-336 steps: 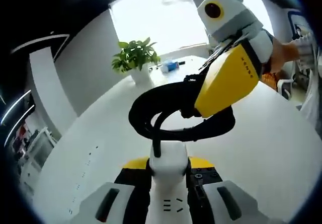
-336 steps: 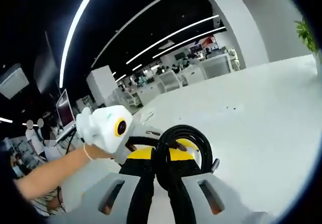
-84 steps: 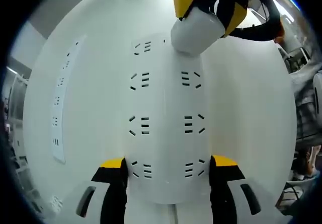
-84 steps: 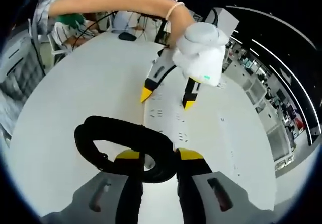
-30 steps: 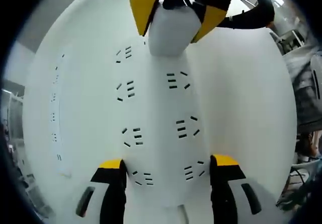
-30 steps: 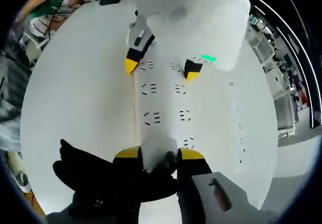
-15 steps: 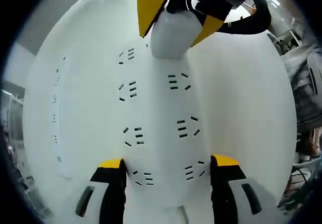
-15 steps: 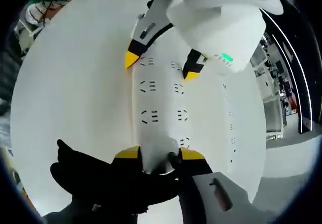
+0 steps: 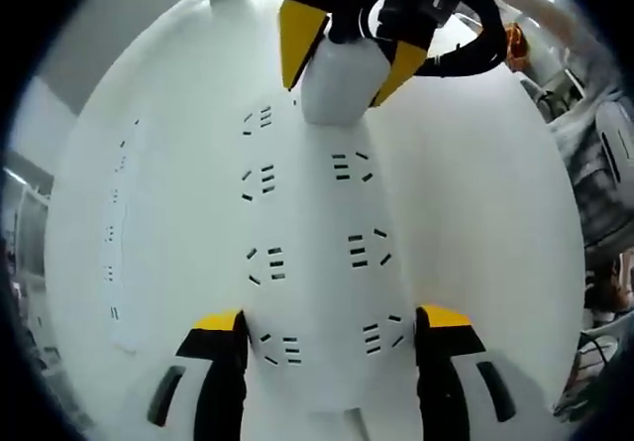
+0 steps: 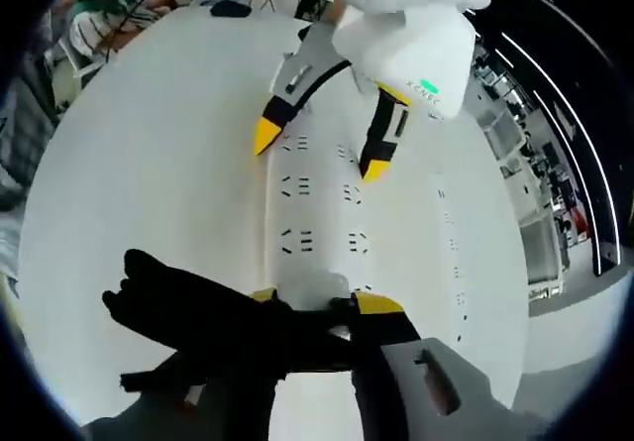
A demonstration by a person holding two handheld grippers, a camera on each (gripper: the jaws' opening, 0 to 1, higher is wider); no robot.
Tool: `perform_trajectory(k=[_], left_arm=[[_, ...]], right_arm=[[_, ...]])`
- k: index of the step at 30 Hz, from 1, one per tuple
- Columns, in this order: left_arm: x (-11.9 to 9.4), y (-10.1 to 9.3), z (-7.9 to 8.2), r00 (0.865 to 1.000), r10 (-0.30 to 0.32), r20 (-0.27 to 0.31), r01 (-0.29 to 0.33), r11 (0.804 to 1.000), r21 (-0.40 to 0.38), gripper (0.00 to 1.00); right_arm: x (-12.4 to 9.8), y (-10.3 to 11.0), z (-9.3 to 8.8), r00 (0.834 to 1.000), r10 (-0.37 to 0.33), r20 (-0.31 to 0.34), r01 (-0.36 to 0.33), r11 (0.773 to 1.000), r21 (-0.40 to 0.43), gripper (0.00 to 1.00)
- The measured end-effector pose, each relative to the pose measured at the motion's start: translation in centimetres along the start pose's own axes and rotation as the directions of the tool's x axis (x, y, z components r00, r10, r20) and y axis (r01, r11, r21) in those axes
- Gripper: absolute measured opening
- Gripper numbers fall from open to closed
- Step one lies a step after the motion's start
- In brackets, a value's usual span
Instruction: Straighten the power strip on the desk, plug the charger into it
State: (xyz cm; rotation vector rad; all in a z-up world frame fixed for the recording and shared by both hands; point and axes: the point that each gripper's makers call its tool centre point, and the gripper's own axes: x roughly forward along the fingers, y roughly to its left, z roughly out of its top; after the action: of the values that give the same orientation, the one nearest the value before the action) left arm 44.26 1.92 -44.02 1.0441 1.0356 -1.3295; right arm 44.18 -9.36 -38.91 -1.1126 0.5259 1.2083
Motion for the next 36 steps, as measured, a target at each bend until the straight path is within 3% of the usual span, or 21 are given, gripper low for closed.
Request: perform_trajectory(k=[2, 7, 12, 16, 20, 21, 23, 26, 32, 36], left_arm=[[-0.1, 0.0, 0.1, 1.0, 0.014, 0.024, -0.015, 1.0, 0.006, 0.69], [-0.2, 0.2, 0.1, 0.995, 0.061, 0.074, -0.061, 0.998, -0.011, 0.73], [-0.5, -0.4, -0.5, 0.995, 0.076, 0.071, -0.076, 0.997, -0.009, 0.79], [-1.5, -0.6, 0.8, 0.981, 0.097, 0.166, -0.095, 0.995, -0.018, 0.83], [-3.0, -0.4, 2.5, 0.941, 0.151, 0.303, -0.148, 0.988, -0.033, 0.99], [-3.3, -0.6, 2.8, 0.932, 0.15, 0.33, -0.146, 0.989, -0.036, 0.99], [-4.1, -0.8, 3.6, 0.896, 0.175, 0.408, -0.18, 0.983, -0.027, 0.99], [-4.5, -1.3, 3.9, 0.865, 0.196, 0.461, -0.188, 0.98, -0.064, 0.99], [-4.4, -1.0, 2.9, 0.838, 0.246, 0.487, -0.227, 0.969, -0.099, 0.99], [-4.9, -0.8, 2.5, 0.81, 0.284, 0.513, -0.261, 0.958, -0.119, 0.99]], right_arm=[[0.0, 0.0, 0.3, 0.999, 0.009, 0.05, -0.008, 0.999, -0.032, 0.25], [0.1, 0.0, 0.5, 0.997, 0.006, 0.073, -0.004, 1.0, -0.031, 0.26], [0.0, 0.0, 0.6, 0.996, -0.002, 0.088, 0.004, 1.0, -0.02, 0.26], [-0.3, 0.0, 0.7, 0.993, -0.004, 0.12, 0.003, 1.0, 0.008, 0.26], [-0.9, 0.1, 0.6, 0.989, -0.01, 0.147, 0.005, 0.999, 0.035, 0.25], [-1.1, 0.1, 0.6, 0.987, -0.016, 0.158, 0.009, 0.999, 0.045, 0.25], [-1.3, 0.0, 0.6, 0.984, -0.03, 0.173, 0.02, 0.998, 0.058, 0.25], [-1.6, 0.2, 0.7, 0.981, -0.049, 0.188, 0.037, 0.997, 0.067, 0.25], [-1.8, -0.7, 0.9, 0.972, -0.072, 0.225, 0.051, 0.994, 0.097, 0.25], [-2.4, -1.0, 1.2, 0.959, -0.083, 0.272, 0.049, 0.99, 0.13, 0.25]])
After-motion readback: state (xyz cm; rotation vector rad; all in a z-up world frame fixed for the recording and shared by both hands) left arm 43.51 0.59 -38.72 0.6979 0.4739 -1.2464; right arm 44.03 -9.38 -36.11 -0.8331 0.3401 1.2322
